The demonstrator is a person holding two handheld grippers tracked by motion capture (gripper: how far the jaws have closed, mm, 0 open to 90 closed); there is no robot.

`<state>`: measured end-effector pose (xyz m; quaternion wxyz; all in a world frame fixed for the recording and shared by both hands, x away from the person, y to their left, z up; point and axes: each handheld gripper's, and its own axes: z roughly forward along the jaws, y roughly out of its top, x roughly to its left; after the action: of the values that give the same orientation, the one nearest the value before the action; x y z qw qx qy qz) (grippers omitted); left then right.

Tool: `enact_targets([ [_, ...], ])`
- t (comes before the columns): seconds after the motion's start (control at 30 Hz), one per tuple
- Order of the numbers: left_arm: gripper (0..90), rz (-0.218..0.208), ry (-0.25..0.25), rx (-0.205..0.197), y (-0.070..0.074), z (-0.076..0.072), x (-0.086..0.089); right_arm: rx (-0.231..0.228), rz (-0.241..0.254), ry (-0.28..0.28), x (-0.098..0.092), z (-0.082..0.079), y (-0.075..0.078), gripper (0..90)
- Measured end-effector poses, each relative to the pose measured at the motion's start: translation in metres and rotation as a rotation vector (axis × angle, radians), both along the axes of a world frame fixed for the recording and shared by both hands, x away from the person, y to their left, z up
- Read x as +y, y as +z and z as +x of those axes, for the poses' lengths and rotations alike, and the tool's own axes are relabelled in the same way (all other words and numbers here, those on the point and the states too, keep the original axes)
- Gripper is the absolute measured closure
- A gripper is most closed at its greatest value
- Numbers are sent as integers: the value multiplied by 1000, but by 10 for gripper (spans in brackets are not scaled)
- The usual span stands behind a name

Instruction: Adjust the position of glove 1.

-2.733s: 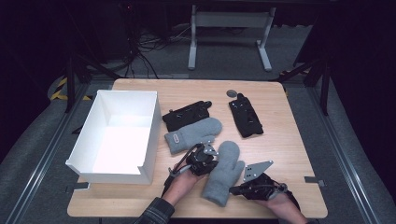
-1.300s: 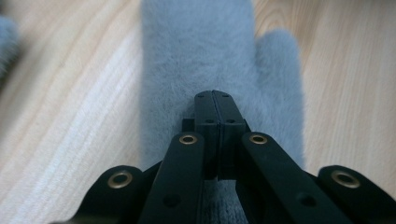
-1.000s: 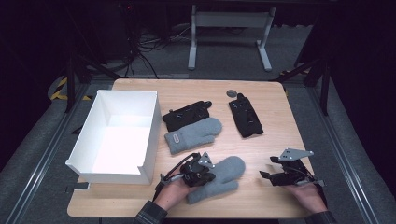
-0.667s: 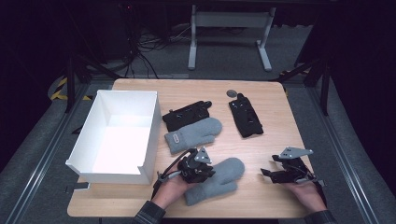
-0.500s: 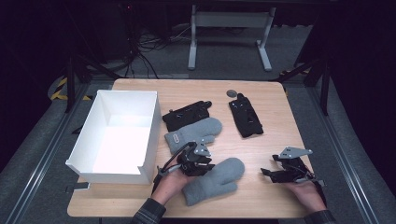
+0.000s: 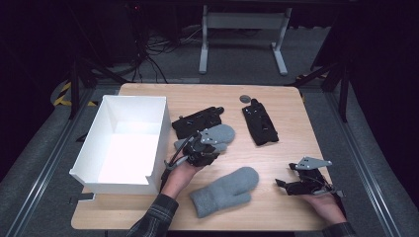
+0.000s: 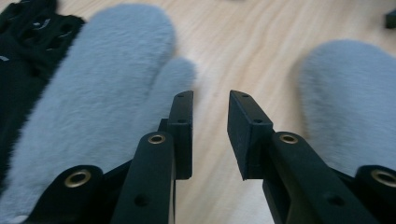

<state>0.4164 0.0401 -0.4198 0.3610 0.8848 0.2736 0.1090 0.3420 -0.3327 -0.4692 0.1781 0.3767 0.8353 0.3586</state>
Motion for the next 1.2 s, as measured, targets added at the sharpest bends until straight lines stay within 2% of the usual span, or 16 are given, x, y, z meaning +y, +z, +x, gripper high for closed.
enact_targets([
  [0.07, 719, 1, 14, -6, -2, 4, 0, 0, 1, 1, 0, 0, 0, 149],
  [0.13, 719, 36, 29, -9, -8, 8, -2, 0, 0, 0, 0, 0, 0, 148],
  [0.17, 714, 36, 29, -9, -8, 8, -2, 0, 0, -1, 0, 0, 0, 149],
  [0.27, 703, 63, 50, 3, -16, 14, -3, 0, 1, 1, 0, 0, 0, 149],
  [0.43, 704, 73, 60, 22, -24, 20, -4, 0, 0, -1, 0, 0, 0, 148],
  [0.53, 780, 98, 71, 28, -28, 22, -5, 0, 2, 0, 0, 0, 0, 148],
  [0.57, 820, 98, 71, 28, -28, 22, -5, 1, 2, 0, 0, 0, 0, 148],
  [0.7, 890, 95, 80, 40, -29, 23, -6, 0, 2, 0, 0, 0, 0, 148],
  [0.83, 900, 90, 84, 32, -25, 21, -6, 0, 2, -1, 0, 0, 0, 148],
  [0.9, 900, 63, 90, 31, -22, 19, -7, 0, 0, -1, 0, 0, 0, 148],
  [0.93, 900, 53, 79, 43, -18, 18, -7, 0, 2, -1, 0, 0, 0, 148],
  [1.0, 900, 31, 59, 43, -12, 13, -12, 0, 2, -1, 0, 0, 0, 148],
  [1.2, 900, 14, -1, 51, -6, 2, -30, 0, 0, -1, 0, 0, 0, 148],
])
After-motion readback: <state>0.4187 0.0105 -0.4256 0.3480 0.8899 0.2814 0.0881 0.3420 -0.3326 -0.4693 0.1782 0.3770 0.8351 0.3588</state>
